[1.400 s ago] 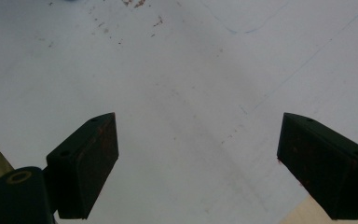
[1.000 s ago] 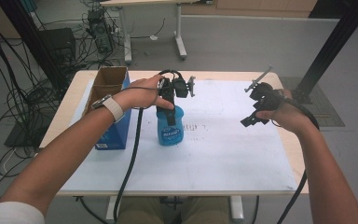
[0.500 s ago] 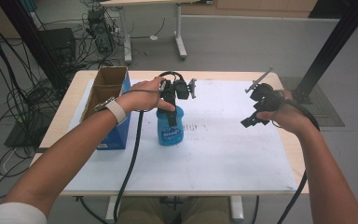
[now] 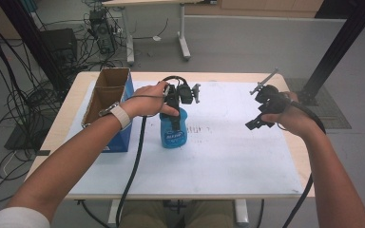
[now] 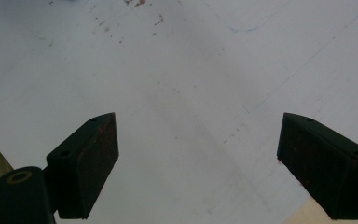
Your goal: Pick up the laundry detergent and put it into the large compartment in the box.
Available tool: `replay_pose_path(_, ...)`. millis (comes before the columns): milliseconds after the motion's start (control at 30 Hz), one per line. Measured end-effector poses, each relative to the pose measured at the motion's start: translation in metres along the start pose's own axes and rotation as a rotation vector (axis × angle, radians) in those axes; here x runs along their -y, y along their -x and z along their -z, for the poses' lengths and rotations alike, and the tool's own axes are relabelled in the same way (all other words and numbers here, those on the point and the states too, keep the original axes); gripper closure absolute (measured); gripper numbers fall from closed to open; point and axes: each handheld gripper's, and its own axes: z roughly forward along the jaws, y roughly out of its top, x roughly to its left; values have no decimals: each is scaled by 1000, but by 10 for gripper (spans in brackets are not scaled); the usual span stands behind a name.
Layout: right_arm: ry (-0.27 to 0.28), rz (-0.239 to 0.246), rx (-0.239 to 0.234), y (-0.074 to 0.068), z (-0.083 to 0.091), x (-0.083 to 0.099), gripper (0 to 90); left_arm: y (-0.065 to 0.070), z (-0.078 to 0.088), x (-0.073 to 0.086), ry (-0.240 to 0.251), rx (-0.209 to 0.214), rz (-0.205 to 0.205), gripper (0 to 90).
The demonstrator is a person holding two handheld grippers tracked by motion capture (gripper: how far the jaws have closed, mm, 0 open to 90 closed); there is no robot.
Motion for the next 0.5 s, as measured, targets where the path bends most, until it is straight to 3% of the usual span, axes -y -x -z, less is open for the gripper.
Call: replay_pose_path(500,3,0,2,0,0,1,127,4,-5,-2,-1,-25,-4,264)
